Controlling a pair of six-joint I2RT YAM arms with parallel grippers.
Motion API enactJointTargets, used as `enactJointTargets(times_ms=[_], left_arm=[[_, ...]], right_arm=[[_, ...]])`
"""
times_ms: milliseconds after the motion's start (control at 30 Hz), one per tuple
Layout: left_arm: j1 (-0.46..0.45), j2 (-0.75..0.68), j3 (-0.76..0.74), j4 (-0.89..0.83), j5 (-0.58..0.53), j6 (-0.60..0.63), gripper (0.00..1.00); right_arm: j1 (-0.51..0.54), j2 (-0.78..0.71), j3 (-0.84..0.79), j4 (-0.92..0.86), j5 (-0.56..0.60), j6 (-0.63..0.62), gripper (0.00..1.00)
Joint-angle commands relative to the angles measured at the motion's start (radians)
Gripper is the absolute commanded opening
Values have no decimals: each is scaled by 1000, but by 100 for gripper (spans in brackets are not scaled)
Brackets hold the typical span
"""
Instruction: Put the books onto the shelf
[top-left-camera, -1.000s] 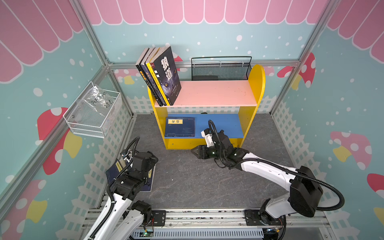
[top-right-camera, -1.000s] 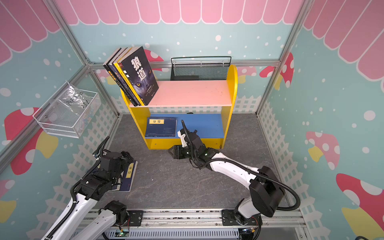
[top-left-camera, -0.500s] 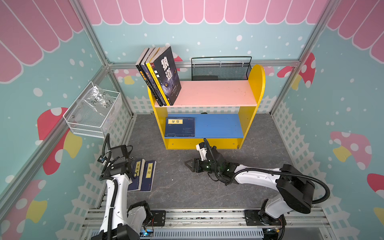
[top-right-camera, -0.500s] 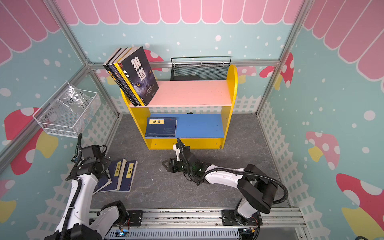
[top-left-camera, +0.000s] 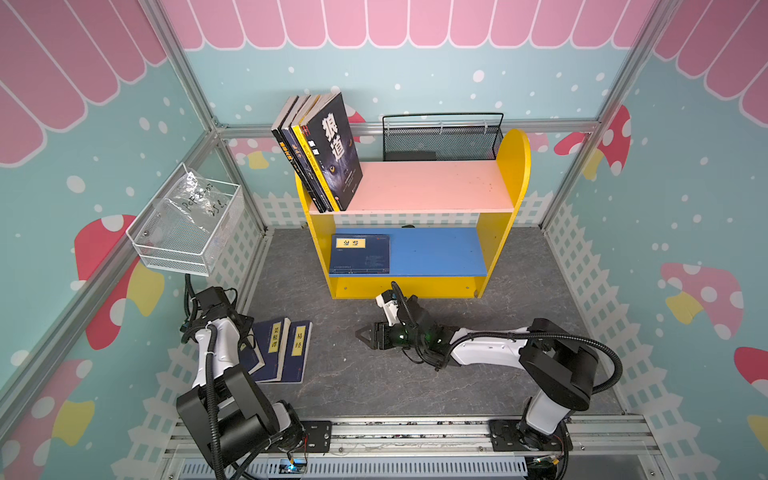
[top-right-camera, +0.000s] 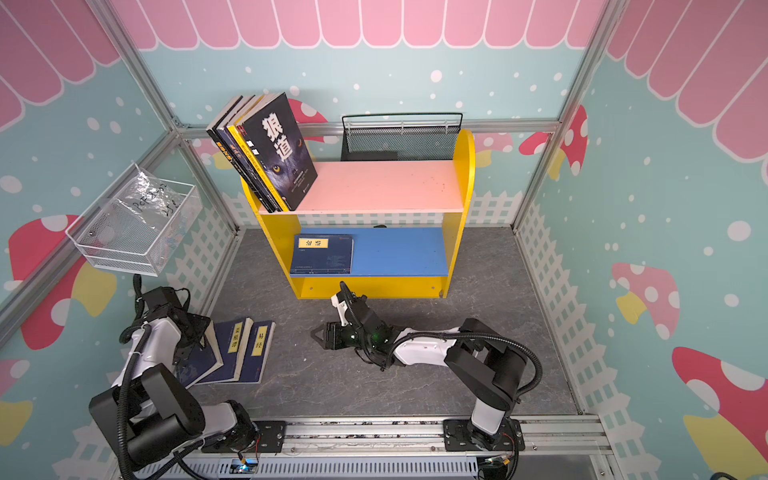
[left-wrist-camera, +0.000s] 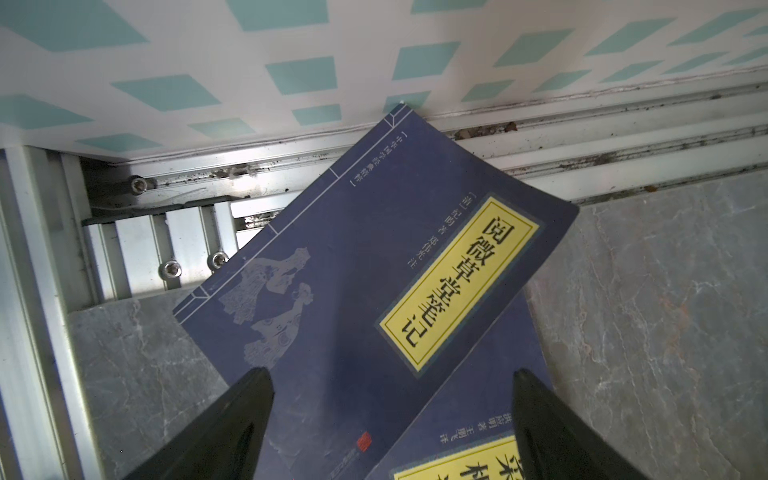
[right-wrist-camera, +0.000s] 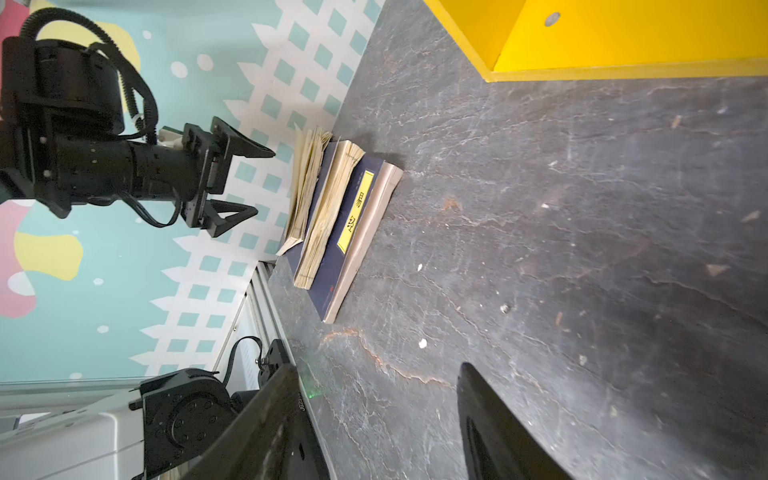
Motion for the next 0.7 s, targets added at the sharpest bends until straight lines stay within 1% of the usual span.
enactJointTargets(times_ms=[0, 33, 133, 200, 233, 400, 467, 567, 667], left_arm=[[-34, 64, 17, 3, -36, 15, 87], [-54, 88, 23, -3, -45, 19, 85], [-111, 138, 32, -15, -120, 12, 85], [-111, 177, 38, -17, -122, 9, 83], [-112, 199, 45, -23, -122, 12, 80], [-115, 280, 48, -23, -171, 14, 52], [-118, 297, 42, -21, -177, 7, 48], [-127, 309, 36, -22, -203, 3, 45], [-129, 310, 33, -20, -209, 1, 35]], right_arm=[[3, 34, 26, 16, -45, 7, 62], [3, 35, 25, 16, -47, 5, 62], [-1, 29, 23, 15, -50, -6, 62], [-4, 21, 18, 16, -52, -10, 62], [-5, 18, 13, 17, -51, -11, 62], [-21, 8, -13, 25, -59, -7, 62], [-26, 1, -26, 29, -59, -4, 63], [-35, -7, -37, 32, -59, -3, 62], [-41, -9, -43, 33, -58, -2, 62]])
